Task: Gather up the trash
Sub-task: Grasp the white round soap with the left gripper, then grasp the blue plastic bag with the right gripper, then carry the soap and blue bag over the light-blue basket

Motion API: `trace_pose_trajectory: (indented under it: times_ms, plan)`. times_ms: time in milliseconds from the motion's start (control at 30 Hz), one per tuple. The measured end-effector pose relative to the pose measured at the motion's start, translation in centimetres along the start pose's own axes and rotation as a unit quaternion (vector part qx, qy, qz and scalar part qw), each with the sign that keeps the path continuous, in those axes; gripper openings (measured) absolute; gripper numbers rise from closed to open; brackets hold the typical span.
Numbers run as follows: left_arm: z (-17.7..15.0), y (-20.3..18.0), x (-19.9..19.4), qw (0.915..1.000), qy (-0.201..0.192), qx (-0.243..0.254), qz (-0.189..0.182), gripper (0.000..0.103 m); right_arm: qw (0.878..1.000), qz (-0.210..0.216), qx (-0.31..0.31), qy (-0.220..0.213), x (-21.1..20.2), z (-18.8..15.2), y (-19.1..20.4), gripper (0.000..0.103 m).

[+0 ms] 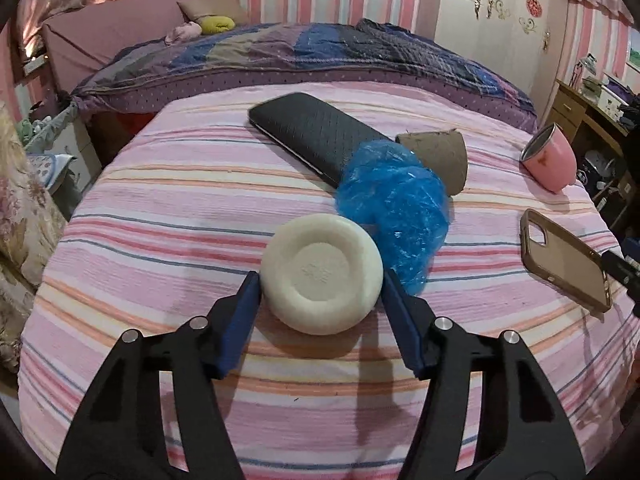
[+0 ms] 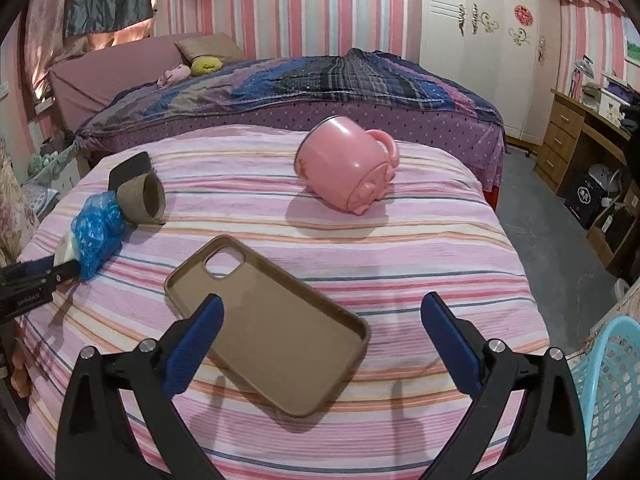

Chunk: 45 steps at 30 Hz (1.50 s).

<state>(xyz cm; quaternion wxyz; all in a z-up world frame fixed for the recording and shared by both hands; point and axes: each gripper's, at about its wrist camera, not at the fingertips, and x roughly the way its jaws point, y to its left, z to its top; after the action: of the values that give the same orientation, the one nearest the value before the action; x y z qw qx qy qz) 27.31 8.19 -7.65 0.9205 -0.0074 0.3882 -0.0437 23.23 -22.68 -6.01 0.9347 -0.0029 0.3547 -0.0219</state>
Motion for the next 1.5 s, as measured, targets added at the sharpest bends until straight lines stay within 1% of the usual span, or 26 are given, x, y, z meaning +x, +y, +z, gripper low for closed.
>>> trace_pose_trajectory:
  times_ms: [100, 167, 200, 233, 300, 333, 400, 433, 467, 533, 667, 733, 767, 900, 1033, 1100, 1133, 1200, 1233, 1267, 1300, 1333, 1367, 1400, 1467, 1500]
  plan:
    - [-0.7, 0.6, -1.5, 0.9998, -0.021, -0.003, 0.006, 0.06, 1.0, -0.001, -0.016, -0.004, -0.2, 0.0, 0.8, 0.097]
    - [-1.1, 1.3, -2.7, 0.9992, -0.036, -0.002, 0.018, 0.06, 1.0, -0.005, -0.025, -0.008, -0.2, -0.1, 1.4, 0.097]
    - [-1.3, 1.8, -3.1, 0.9988, -0.042, -0.001, 0.026, 0.06, 0.999, -0.007, -0.03, -0.01, -0.3, -0.2, 1.8, 0.097]
    - [-1.4, 2.5, -3.6, 0.9977, -0.051, 0.0, 0.045, 0.06, 0.999, -0.001, -0.04, -0.013, -0.5, -0.1, 2.7, 0.097]
    - [-1.6, 3.6, -4.2, 0.9955, -0.063, -0.001, 0.07, 0.06, 0.999, 0.005, -0.044, -0.015, -0.5, -0.1, 3.4, 0.097]
    - [-1.8, 4.3, -4.6, 0.9943, -0.07, -0.007, 0.08, 0.06, 0.998, 0.022, -0.052, -0.021, -0.9, 0.0, 4.6, 0.097]
    - [-2.0, 5.8, -5.0, 0.9922, -0.078, -0.028, 0.093, 0.06, 0.997, 0.038, -0.061, -0.03, -1.3, 0.2, 5.8, 0.097]
    - [-2.2, 6.7, -5.2, 0.99, -0.083, -0.047, 0.104, 0.06, 0.997, 0.04, -0.062, -0.032, -1.3, 0.2, 5.8, 0.097]
    - [-2.2, 7.3, -5.3, 0.9884, -0.086, -0.063, 0.109, 0.06, 0.995, 0.051, -0.073, -0.039, -1.5, 0.4, 6.8, 0.097]
    - [-2.3, 8.3, -5.4, 0.9862, -0.087, -0.089, 0.11, 0.06, 0.993, 0.066, -0.091, -0.039, -1.2, 0.9, 8.2, 0.097]
    - [-2.2, 8.3, -5.4, 0.9843, -0.089, -0.089, 0.124, 0.06, 0.989, 0.073, -0.119, -0.039, -0.2, 2.0, 10.7, 0.097]
    - [-2.2, 7.9, -5.3, 0.9843, -0.09, -0.082, 0.128, 0.06, 0.989, 0.081, -0.12, -0.037, 0.5, 2.5, 11.7, 0.097]
    - [-2.3, 8.0, -5.3, 0.9846, -0.089, -0.082, 0.126, 0.06, 0.989, 0.093, -0.115, -0.029, 1.4, 3.0, 12.2, 0.097]
    - [-2.6, 9.0, -5.6, 0.982, -0.096, -0.106, 0.123, 0.06, 0.986, 0.121, -0.112, -0.008, 3.7, 3.8, 14.1, 0.094]
    - [-2.8, 9.1, -6.0, 0.98, -0.105, -0.114, 0.125, 0.06, 0.982, 0.132, -0.13, 0.019, 6.1, 4.5, 15.8, 0.081]
    - [-2.6, 9.0, -5.8, 0.981, -0.1, -0.11, 0.125, 0.06, 0.981, 0.139, -0.135, 0.029, 6.5, 4.5, 16.5, 0.07]
    - [-2.6, 9.0, -5.7, 0.9814, -0.099, -0.109, 0.123, 0.06, 0.978, 0.149, -0.137, 0.038, 7.0, 4.4, 16.5, 0.067]
    - [-2.7, 9.1, -5.6, 0.9815, -0.097, -0.111, 0.122, 0.06, 0.976, 0.163, -0.137, 0.042, 7.0, 4.2, 17.1, 0.044]
    - [-2.7, 9.1, -5.6, 0.9813, -0.096, -0.113, 0.123, 0.06, 0.975, 0.169, -0.136, 0.043, 7.3, 4.1, 17.2, 0.039]
    - [-2.7, 9.2, -5.6, 0.9812, -0.096, -0.113, 0.123, 0.06, 0.974, 0.175, -0.136, 0.04, 7.2, 3.9, 17.4, 0.031]
    - [-2.6, 9.2, -5.6, 0.981, -0.096, -0.113, 0.125, 0.06, 0.975, 0.175, -0.136, 0.03, 6.7, 3.9, 17.0, 0.026]
    - [-2.6, 9.2, -5.5, 0.981, -0.095, -0.113, 0.126, 0.06, 0.975, 0.176, -0.135, 0.026, 6.4, 3.8, 16.6, 0.025]
    - [-2.6, 9.2, -5.5, 0.9811, -0.094, -0.112, 0.127, 0.06, 0.976, 0.176, -0.127, 0.009, 5.1, 3.9, 15.3, 0.023]
    - [-2.6, 9.1, -5.4, 0.9811, -0.093, -0.111, 0.128, 0.06, 0.976, 0.178, -0.125, 0.008, 4.8, 3.8, 15.1, 0.023]
    - [-2.6, 9.1, -5.5, 0.9808, -0.096, -0.111, 0.128, 0.06, 0.978, 0.176, -0.113, -0.008, 2.7, 3.7, 12.9, 0.022]
    - [-2.6, 9.0, -5.7, 0.9805, -0.1, -0.108, 0.13, 0.06, 0.978, 0.174, -0.113, -0.01, 2.4, 3.5, 12.7, 0.022]
